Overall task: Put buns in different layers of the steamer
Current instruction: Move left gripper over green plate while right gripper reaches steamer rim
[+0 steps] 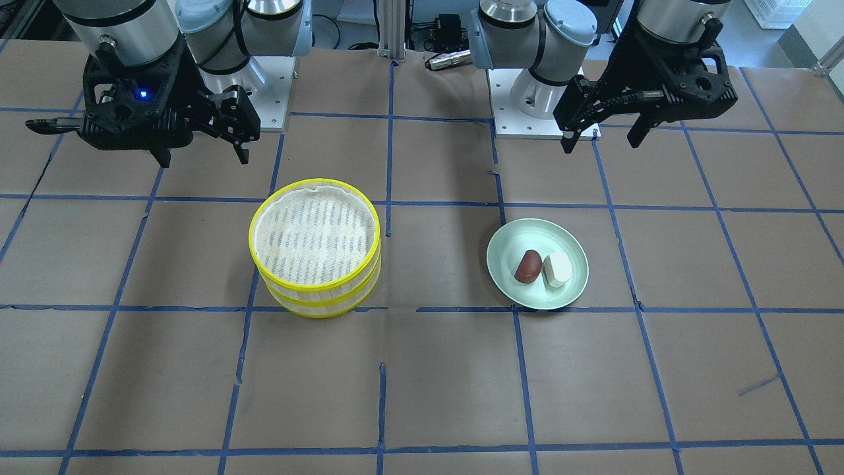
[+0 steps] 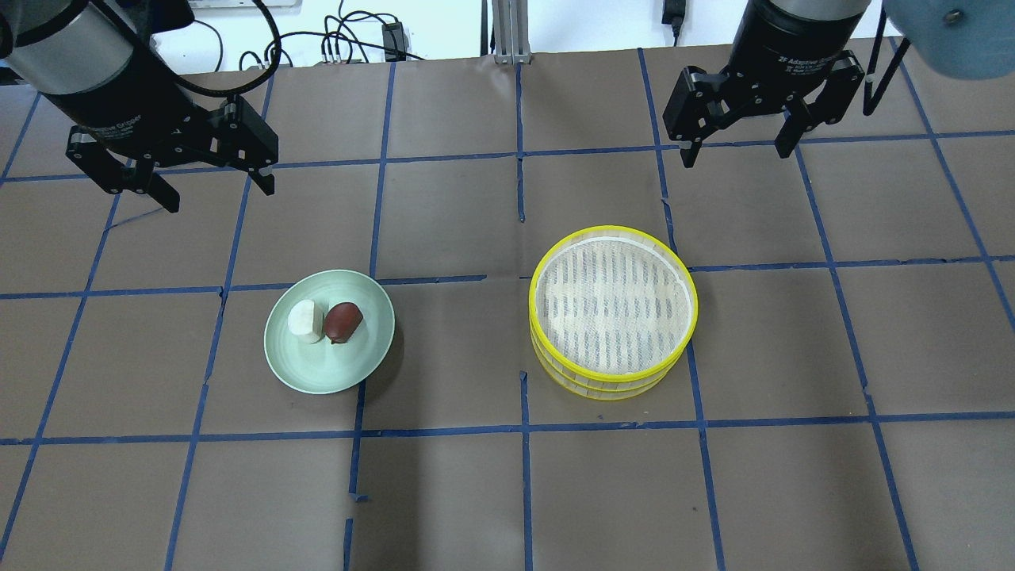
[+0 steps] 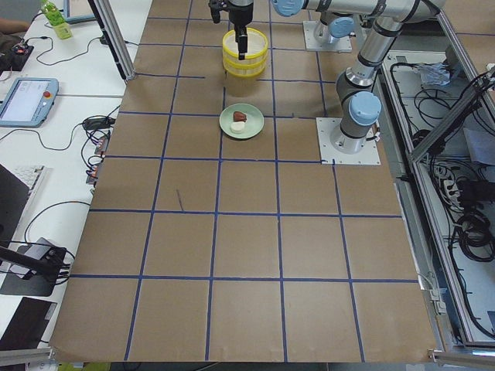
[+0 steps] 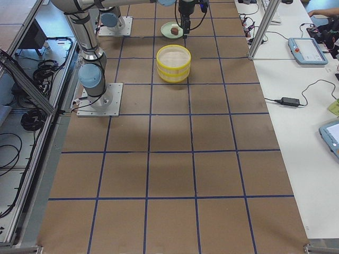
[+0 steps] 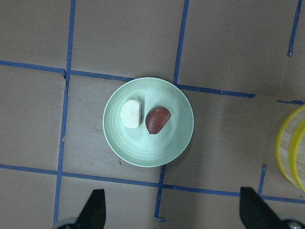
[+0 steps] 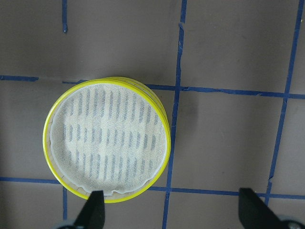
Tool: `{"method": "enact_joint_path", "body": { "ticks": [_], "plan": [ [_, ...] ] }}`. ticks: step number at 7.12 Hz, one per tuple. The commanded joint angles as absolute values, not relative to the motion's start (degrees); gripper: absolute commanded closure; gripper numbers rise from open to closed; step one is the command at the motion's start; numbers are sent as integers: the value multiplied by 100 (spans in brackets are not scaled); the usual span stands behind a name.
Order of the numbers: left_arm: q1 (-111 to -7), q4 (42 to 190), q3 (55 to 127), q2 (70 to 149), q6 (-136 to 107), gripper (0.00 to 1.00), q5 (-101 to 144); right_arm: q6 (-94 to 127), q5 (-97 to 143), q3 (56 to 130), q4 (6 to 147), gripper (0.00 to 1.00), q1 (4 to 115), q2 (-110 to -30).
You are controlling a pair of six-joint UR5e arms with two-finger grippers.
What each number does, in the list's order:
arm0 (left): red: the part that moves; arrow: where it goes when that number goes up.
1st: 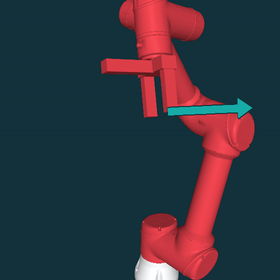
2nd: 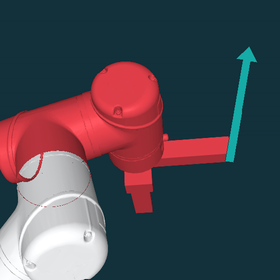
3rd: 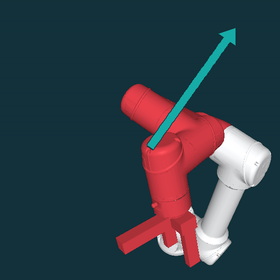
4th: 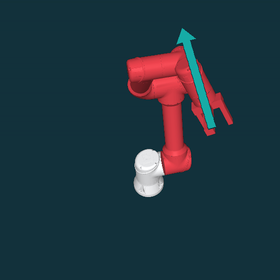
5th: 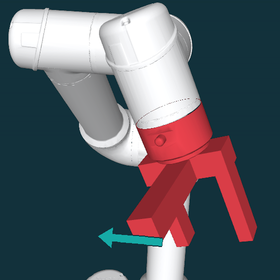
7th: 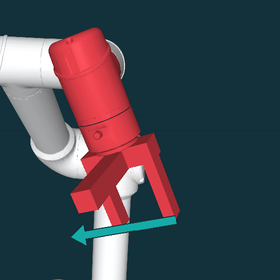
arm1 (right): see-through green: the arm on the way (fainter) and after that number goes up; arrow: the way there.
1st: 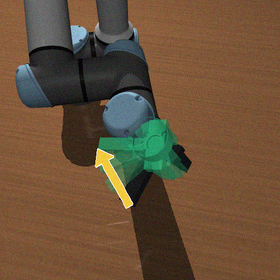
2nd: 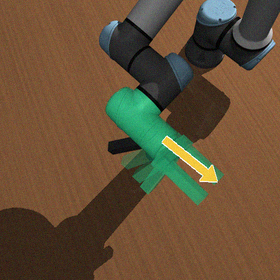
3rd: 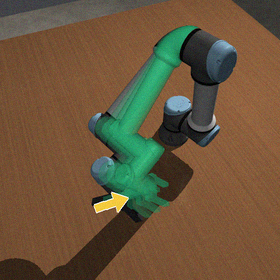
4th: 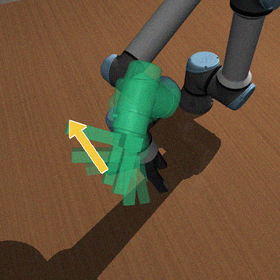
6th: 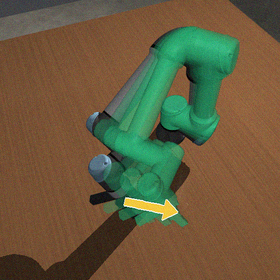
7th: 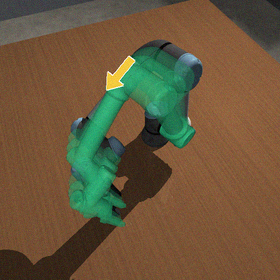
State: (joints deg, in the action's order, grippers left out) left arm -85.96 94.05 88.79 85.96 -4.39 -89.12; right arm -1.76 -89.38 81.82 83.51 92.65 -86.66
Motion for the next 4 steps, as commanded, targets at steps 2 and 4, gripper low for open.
{"method": "enact_joint_path", "body": {
  "ticks": [2, 4],
  "plan": [
    [-8604, 9404, 8894, 8604, -439, 0, -8912, -220, -8938, 8183, 8350, 0, 9264, -8657],
    [-8596, 9404, 8903, 8596, -439, 0, -8930, -220, -8930, 8209, 8376, 0, 9272, -8657]
  ]
}}
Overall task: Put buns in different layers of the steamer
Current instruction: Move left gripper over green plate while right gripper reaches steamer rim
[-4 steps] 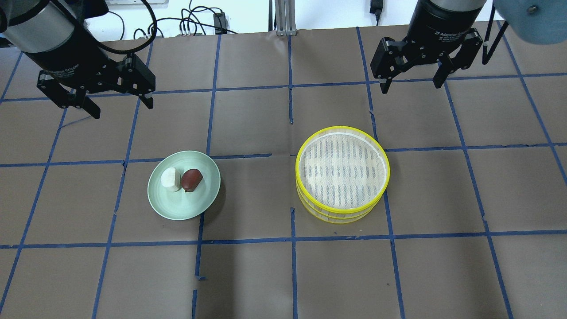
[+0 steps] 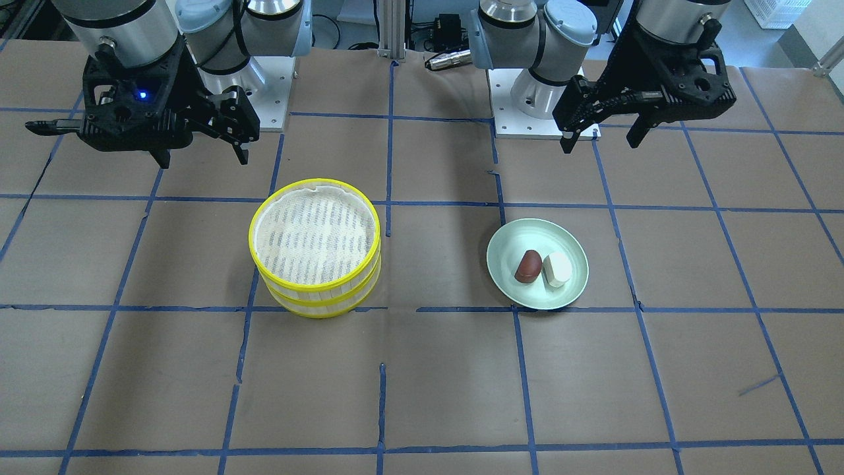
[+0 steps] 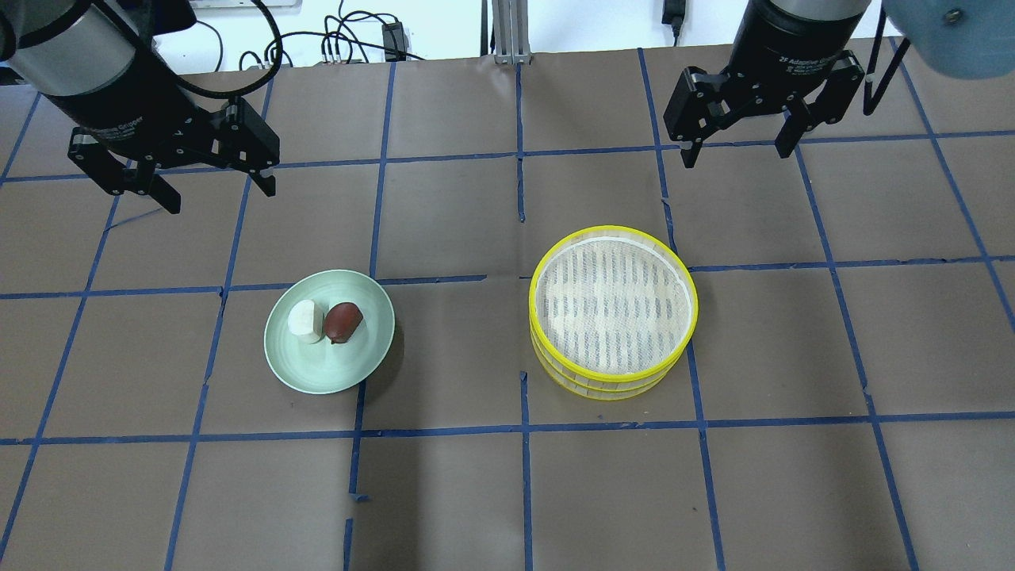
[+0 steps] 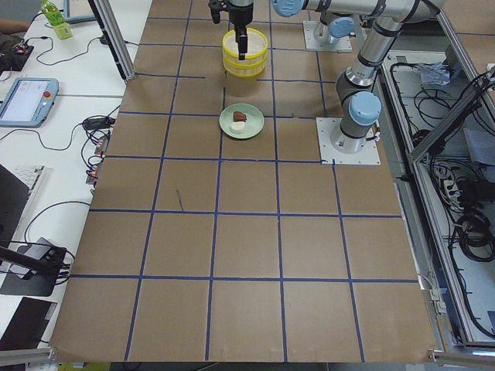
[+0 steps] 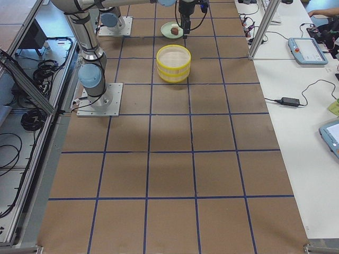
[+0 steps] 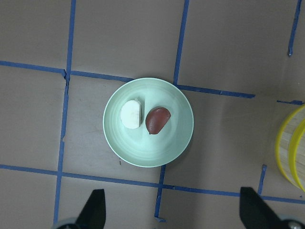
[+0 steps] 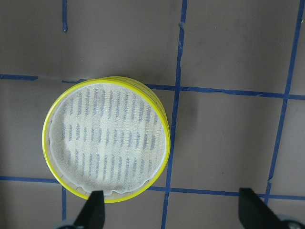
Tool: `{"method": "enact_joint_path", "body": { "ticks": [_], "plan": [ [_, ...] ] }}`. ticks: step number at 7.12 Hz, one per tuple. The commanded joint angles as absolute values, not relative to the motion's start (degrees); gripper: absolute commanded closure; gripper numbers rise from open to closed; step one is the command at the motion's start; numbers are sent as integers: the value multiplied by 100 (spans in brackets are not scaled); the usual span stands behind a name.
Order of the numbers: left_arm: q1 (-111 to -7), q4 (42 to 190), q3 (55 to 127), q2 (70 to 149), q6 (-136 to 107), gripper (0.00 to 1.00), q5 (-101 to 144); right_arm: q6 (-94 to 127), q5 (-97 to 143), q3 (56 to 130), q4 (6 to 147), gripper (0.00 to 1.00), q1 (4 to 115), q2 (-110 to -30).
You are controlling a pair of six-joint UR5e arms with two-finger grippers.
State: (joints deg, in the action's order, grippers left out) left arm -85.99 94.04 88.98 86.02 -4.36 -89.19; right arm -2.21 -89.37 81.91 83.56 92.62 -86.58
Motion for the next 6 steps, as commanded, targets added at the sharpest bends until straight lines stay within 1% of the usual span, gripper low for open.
{"method": "enact_joint_path", "body": {
  "ticks": [1, 3, 4, 6],
  "plan": [
    [-8587, 9396, 8895, 8596, -370, 0, -8912, -211, -8912, 8453, 8446, 0, 9272, -8622],
    [-8596, 9404, 9060, 8648, -360, 0, -8912, -220, -8912, 9451, 9478, 2, 9255, -8569],
    [-8596, 9195, 9375, 8718, -326, 0, -8921, -220, -8930, 10031, 10188, 2, 9229, -8543],
    [-8578, 8616, 9990, 8858, -308, 0, -8973, -263, -8895, 10763, 10922, 6, 8984, -8438]
  ]
}}
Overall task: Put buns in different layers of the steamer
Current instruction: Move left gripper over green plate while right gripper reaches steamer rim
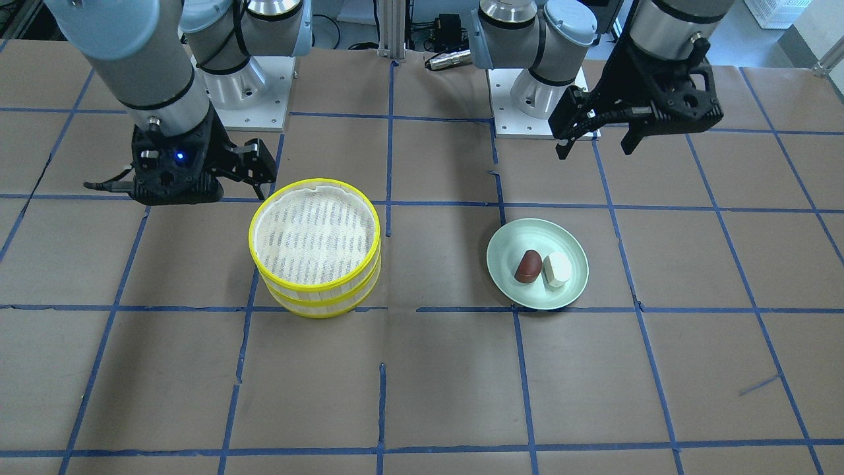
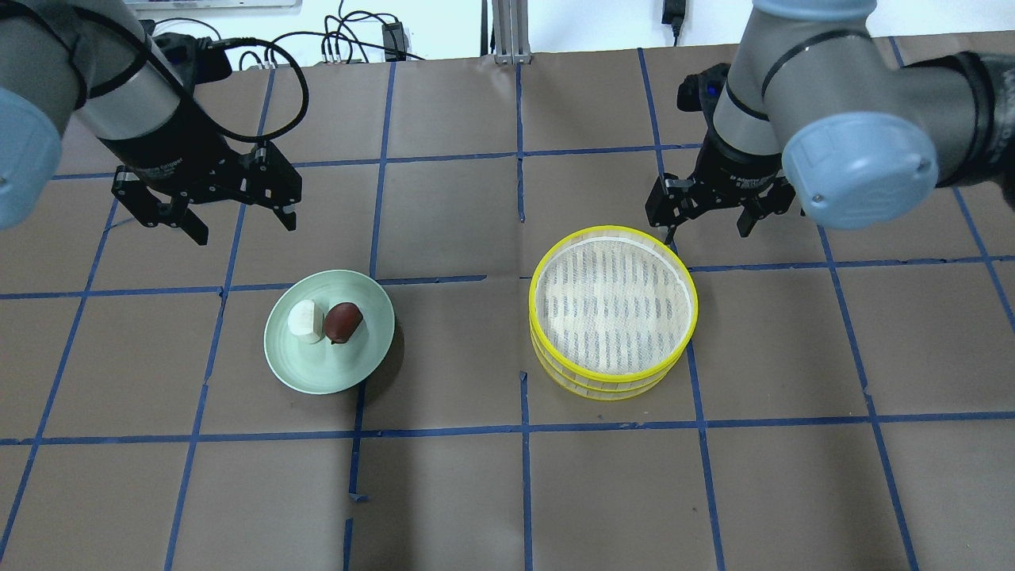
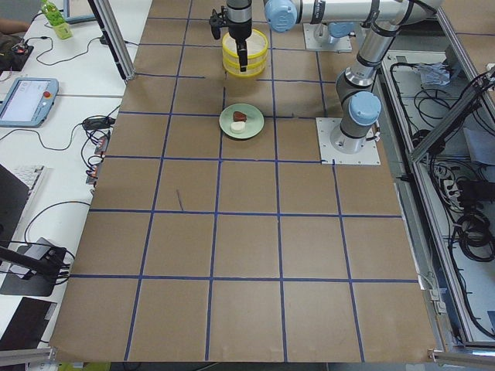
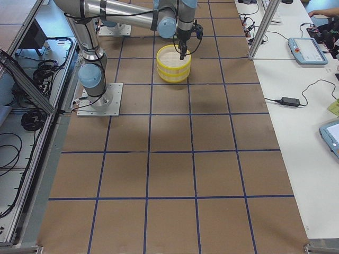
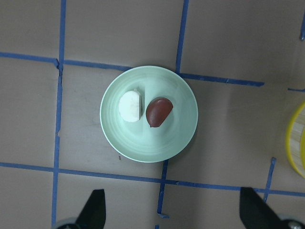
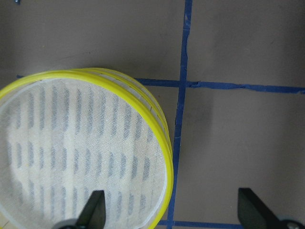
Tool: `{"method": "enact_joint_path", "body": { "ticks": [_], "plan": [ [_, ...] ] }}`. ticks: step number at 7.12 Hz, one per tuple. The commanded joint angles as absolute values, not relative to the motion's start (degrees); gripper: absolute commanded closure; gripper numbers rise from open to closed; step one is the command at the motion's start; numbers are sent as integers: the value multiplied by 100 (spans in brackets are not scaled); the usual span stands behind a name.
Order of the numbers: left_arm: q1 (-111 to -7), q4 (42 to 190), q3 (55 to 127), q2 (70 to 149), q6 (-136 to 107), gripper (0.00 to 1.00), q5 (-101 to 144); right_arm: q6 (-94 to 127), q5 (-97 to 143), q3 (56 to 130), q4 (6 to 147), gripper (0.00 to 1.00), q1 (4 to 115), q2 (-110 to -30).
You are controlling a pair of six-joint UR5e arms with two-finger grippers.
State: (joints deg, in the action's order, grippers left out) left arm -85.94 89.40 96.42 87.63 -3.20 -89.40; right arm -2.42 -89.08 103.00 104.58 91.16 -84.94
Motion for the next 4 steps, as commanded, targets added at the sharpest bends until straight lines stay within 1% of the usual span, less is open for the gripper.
{"method": "enact_joint_path", "body": {
  "ticks": [1, 2, 3, 4],
  "plan": [
    [-8517, 8387, 10158, 9112, -308, 0, -8982, -238, -8903, 11010, 11264, 15, 8974, -8350],
    [-8508, 8080, 10195, 9462, -325, 0, -8991, -229, -8903, 11169, 11520, 24, 8974, -8306],
    [-8490, 7877, 10204, 9744, -308, 0, -9017, -237, -8912, 11206, 11540, 32, 8974, -8288],
    [-8421, 7666, 10239, 9947, -290, 2, -9461, -237, -8912, 11215, 11540, 42, 8974, -8288]
  ]
}}
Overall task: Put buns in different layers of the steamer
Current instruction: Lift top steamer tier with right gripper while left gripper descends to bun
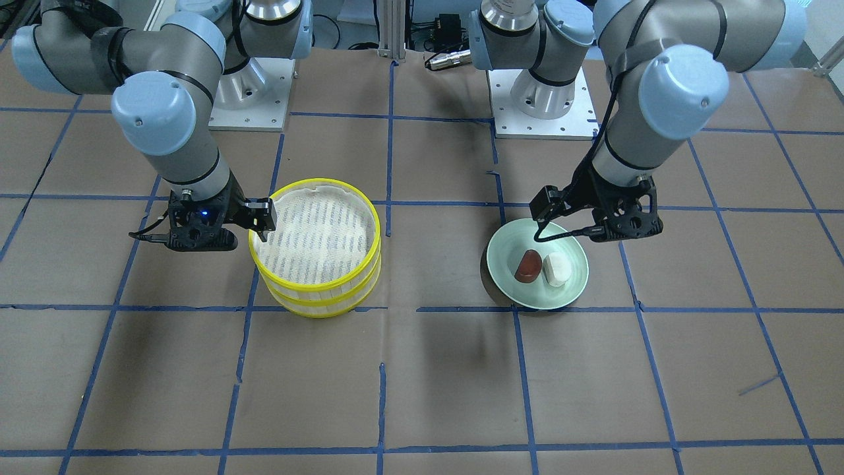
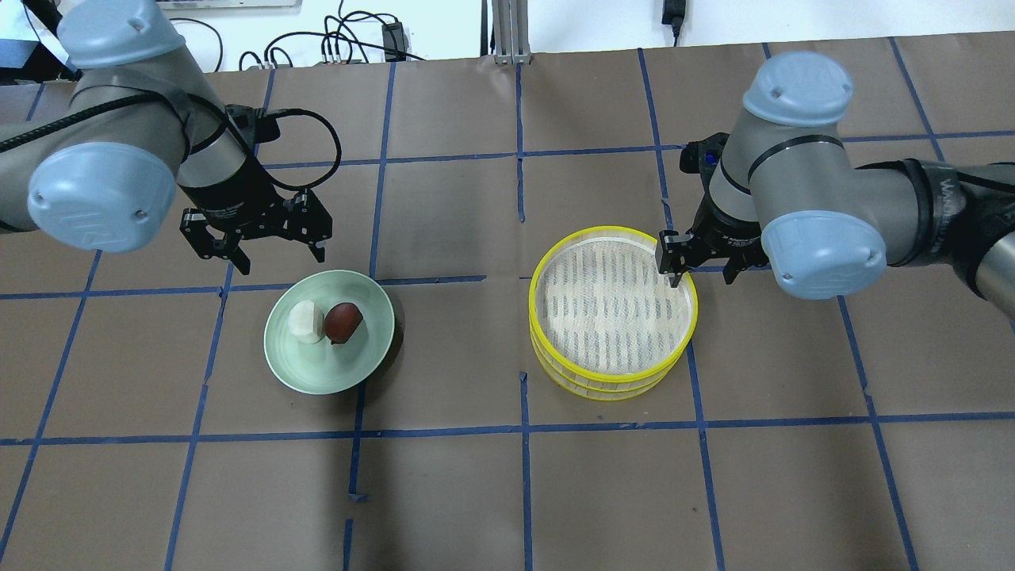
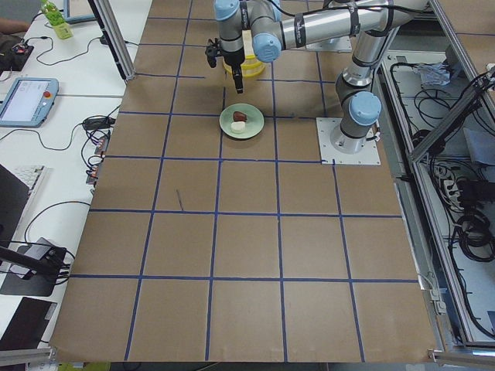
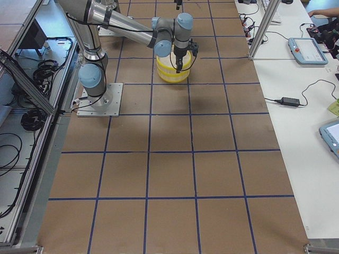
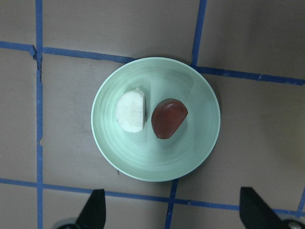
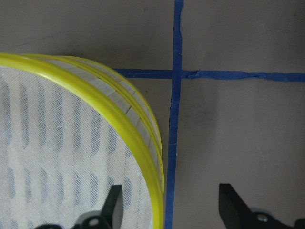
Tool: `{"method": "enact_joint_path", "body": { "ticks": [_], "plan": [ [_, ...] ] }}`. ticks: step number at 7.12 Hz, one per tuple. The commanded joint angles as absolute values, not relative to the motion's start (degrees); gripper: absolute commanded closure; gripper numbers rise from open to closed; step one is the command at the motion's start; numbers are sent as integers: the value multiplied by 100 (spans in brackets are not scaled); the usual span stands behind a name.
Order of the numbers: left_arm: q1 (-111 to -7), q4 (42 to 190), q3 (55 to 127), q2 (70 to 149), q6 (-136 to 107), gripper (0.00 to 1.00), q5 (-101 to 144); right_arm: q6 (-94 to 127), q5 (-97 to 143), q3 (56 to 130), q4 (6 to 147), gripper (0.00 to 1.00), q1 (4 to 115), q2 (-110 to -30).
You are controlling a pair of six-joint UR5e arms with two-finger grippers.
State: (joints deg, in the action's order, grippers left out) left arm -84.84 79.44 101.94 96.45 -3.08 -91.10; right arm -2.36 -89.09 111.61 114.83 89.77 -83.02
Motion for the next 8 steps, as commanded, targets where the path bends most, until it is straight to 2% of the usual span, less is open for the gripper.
{"method": "enact_joint_path", "body": {
  "ticks": [1, 2, 3, 5, 8],
  "plan": [
    [-8385, 7473, 10335, 10080, -238, 2, -9535, -237, -8912, 11215, 11531, 53, 8974, -8297],
    [-8333, 7201, 10484, 10264, -168, 2, -9588, -246, -8869, 11215, 11523, 68, 8982, -8288],
    [-8262, 6929, 10607, 10440, -158, 2, -9867, -246, -8859, 11224, 11522, 77, 8982, -8288],
    [-8253, 6296, 10652, 10853, -158, 2, -9835, -229, -8842, 11224, 11514, 86, 8982, -8288],
    [-8253, 6056, 10696, 11100, -185, 5, -9607, -229, -8833, 11206, 11461, 92, 8982, -8306]
  ]
}}
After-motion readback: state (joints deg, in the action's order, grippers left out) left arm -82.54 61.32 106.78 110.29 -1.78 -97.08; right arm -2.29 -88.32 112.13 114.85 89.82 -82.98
